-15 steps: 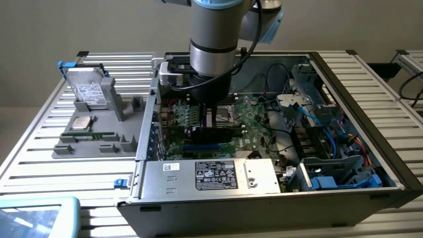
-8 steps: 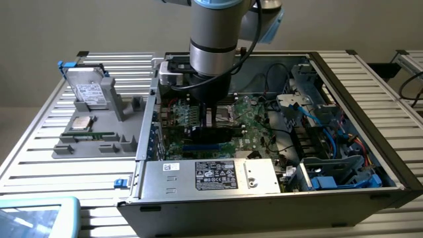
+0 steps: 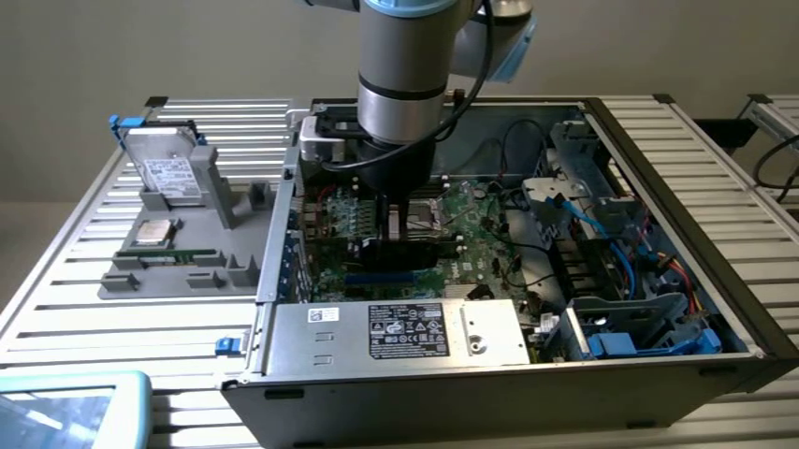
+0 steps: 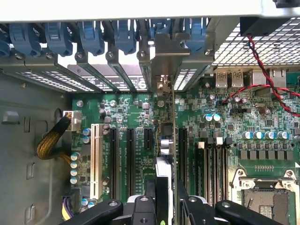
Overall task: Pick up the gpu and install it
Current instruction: 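Insert the gpu into the slot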
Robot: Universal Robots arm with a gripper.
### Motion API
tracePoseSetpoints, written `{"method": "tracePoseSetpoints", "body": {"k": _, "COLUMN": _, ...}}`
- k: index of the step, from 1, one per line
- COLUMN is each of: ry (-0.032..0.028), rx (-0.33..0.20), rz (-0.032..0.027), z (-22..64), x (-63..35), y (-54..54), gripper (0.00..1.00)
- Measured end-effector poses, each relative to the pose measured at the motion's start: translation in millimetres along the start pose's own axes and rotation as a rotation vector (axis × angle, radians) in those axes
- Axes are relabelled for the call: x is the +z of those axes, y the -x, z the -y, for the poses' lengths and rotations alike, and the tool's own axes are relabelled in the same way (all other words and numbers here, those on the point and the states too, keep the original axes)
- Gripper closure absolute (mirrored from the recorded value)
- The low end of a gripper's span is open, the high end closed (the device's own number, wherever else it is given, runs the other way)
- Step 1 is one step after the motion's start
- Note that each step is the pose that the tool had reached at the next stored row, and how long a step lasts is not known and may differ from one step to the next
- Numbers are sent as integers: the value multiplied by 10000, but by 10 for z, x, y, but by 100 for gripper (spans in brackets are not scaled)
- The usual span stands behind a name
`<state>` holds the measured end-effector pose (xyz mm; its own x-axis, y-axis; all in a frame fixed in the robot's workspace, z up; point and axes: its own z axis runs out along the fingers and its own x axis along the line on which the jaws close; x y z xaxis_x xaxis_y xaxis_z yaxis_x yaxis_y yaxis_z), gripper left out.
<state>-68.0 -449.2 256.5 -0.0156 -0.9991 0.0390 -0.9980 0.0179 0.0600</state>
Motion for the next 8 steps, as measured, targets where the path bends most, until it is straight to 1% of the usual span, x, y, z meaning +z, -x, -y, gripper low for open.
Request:
{"method": "tracePoseSetpoints", "body": {"k": 3, "ry": 0, "rx": 1, "rz": 0, "z": 0, "x": 0, "y": 0, "gripper": 73}}
{"method": "tracePoseSetpoints", "body": {"k": 6, "ry": 3, "rx": 1, "rz": -16, "z": 0, "x": -1, "y": -1, "gripper": 73}}
{"method": "tracePoseSetpoints", "body": {"k": 8, "ry": 3, "rx": 2, "rz": -39, "z": 0, "x": 1, "y": -1, "gripper": 73}}
